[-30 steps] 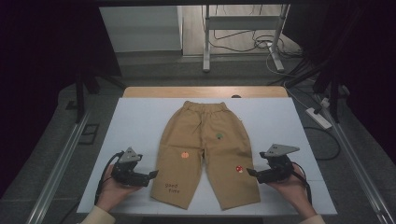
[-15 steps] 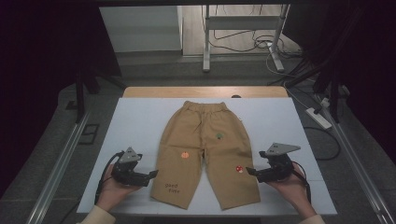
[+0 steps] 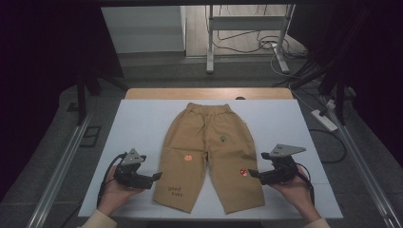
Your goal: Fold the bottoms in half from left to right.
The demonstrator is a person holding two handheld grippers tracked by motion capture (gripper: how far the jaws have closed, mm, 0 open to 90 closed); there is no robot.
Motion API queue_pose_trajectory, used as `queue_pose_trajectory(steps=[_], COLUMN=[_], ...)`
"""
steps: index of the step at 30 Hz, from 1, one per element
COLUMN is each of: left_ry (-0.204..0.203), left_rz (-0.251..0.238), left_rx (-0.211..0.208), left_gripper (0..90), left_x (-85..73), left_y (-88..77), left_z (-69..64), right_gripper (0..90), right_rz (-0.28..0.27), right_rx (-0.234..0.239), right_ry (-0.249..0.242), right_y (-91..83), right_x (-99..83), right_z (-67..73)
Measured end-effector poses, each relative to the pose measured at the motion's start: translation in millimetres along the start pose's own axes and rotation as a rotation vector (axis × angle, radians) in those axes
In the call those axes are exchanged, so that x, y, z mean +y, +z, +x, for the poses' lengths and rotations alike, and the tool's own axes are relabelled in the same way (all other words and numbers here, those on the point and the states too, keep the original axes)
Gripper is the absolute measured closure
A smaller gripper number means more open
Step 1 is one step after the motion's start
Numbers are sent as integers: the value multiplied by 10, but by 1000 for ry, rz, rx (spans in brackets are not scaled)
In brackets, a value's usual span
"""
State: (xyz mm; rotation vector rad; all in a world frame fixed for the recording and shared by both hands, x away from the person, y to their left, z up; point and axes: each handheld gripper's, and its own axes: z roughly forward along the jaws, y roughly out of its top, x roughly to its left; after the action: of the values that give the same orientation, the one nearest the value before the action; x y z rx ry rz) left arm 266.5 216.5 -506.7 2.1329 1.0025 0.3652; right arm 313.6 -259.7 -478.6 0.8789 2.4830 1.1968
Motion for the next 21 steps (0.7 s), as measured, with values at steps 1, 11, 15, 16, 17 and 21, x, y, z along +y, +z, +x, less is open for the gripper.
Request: queue_pose_trajectory(steps=[1,11,15,16,17,21], left_ry=[1,-22,-15,-6,-3,-13], left_rz=[1,-29,-13,-14,-17,-22], left_rx=[7,2,1,6,9,-2], left_gripper=[91,95,95,95,97,99], left_x=[0,24,16,9,3,-22], left_y=[-6,-51,-23,-26,-28,-49], left_z=[-1,64,58,53,45,34], right_gripper=[155,157,158,159,159,159], right_rz=[3,21,27,31,37,51], right_rx=[3,36,44,47,51,62], right_ry=[-6,-50,-59,-62,-69,-98], right_y=[18,115,163,182,203,277], right_x=[14,77,81,84,93,156], right_z=[18,157,195,206,220,289])
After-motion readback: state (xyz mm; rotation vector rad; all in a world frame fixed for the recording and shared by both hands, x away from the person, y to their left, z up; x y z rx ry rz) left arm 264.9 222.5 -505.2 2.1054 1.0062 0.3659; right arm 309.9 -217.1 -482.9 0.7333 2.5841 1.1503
